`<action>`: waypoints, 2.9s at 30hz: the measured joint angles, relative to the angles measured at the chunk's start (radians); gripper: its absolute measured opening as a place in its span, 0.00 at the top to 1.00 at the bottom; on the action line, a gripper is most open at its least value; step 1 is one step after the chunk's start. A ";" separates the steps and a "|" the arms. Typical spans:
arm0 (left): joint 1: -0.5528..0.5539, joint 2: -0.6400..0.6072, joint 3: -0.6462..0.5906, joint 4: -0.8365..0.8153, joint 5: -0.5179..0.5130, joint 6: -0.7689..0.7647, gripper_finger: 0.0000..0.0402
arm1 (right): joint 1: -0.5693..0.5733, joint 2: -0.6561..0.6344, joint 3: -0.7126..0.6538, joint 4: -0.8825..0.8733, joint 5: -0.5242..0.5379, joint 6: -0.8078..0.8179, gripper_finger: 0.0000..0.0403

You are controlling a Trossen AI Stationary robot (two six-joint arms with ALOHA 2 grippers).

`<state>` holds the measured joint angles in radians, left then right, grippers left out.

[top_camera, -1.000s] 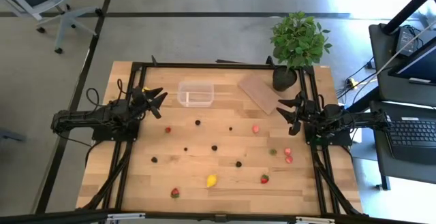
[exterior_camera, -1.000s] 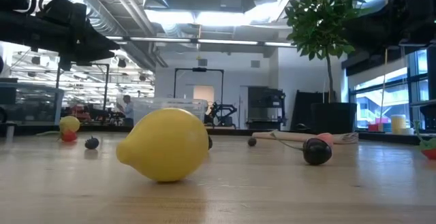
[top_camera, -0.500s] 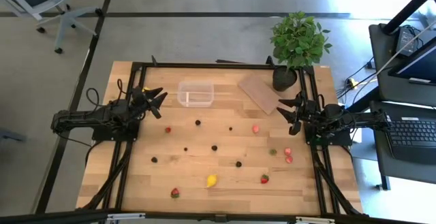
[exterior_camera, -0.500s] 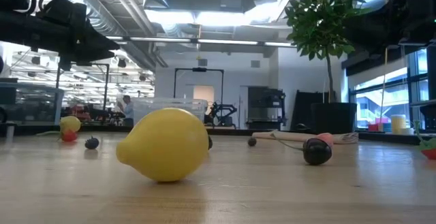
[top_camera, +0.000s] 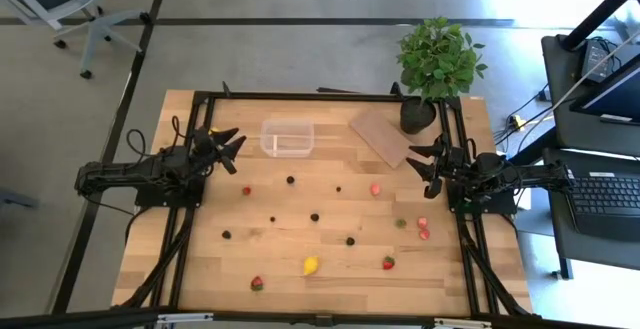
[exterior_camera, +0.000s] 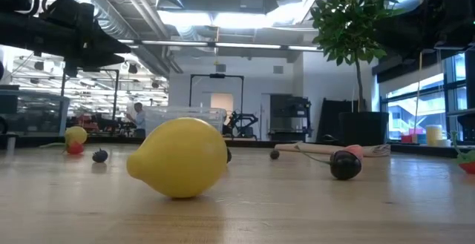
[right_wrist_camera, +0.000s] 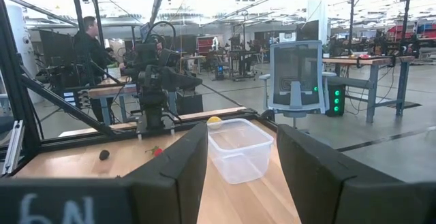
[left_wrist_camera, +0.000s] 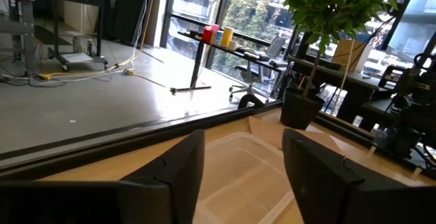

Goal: Pick and placing Produce into tupperware
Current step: Put the yellow lemon into the transparent bin

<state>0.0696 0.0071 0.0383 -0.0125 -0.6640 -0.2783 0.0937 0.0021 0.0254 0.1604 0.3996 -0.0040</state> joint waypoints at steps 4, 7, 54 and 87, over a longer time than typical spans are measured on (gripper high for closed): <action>0.000 0.000 0.000 0.012 0.000 0.014 0.38 | 0.000 0.000 0.000 0.000 0.000 0.000 0.56; 0.000 0.000 0.000 0.017 0.004 0.044 0.28 | 0.000 0.000 0.000 0.000 0.000 0.000 0.56; 0.000 0.625 0.852 -0.411 -0.317 -0.281 0.09 | 0.000 0.000 0.000 0.058 0.002 0.214 0.56; 0.623 1.253 0.993 -1.111 0.313 -0.811 0.12 | 0.000 0.000 0.000 0.027 0.000 0.331 0.56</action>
<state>0.6924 1.2604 1.0317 -1.1232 -0.3507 -1.0895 0.0940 0.0025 0.0254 0.1879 0.4000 0.3268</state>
